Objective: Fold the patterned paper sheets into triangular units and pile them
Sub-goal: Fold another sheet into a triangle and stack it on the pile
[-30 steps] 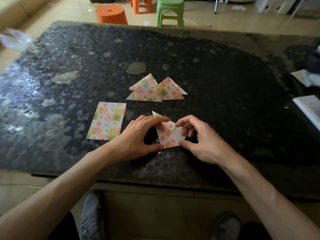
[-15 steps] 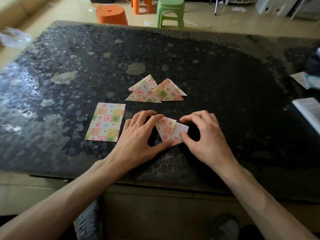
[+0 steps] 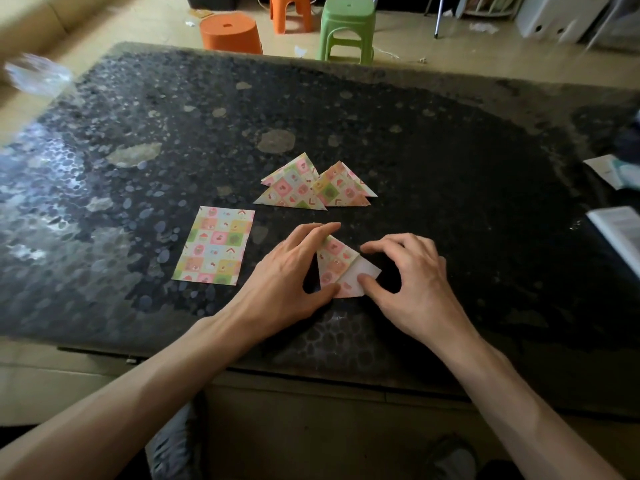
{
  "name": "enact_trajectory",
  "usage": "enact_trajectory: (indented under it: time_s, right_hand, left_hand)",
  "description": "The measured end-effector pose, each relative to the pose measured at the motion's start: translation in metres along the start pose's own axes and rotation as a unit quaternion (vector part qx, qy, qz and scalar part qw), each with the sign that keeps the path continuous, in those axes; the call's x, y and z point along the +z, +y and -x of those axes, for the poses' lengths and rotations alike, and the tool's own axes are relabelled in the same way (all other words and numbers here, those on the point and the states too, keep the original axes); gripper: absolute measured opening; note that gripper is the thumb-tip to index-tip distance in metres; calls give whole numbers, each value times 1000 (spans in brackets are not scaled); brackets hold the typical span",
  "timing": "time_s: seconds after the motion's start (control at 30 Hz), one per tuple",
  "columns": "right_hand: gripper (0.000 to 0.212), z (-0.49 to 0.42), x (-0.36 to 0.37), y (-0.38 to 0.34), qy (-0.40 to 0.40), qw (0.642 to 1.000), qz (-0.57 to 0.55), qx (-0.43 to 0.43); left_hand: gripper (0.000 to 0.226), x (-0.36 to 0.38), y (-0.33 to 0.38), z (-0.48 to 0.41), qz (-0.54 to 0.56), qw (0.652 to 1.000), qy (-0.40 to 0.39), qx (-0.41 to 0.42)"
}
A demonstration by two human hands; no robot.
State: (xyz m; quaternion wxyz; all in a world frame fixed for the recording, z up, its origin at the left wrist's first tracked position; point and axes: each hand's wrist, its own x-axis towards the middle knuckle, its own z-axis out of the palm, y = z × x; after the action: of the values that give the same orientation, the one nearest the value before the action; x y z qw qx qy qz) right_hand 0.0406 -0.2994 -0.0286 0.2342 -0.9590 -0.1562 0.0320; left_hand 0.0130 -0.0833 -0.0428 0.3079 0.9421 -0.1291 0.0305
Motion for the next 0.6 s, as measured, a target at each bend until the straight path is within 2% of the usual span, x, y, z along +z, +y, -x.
enact_trajectory:
  time_s: [0.17,0.27,0.43,0.6]
  right_hand:
    - [43,0,1,0,29,998,-34,-34]
    - [46,2,3,-2,29,997,-59,-51]
    - [57,5,5,-3,26,995,-74,-64]
    - [42,5,5,-3,28,994,-61,-87]
  left_hand:
    - [80,-1,2,2,42,998,-14,44]
    - [84,-4,3,3,92,994,-11,61]
    - [89,-3,6,4,127,990,64,22]
    - [77,-3,-1,6,139,983,114,-17]
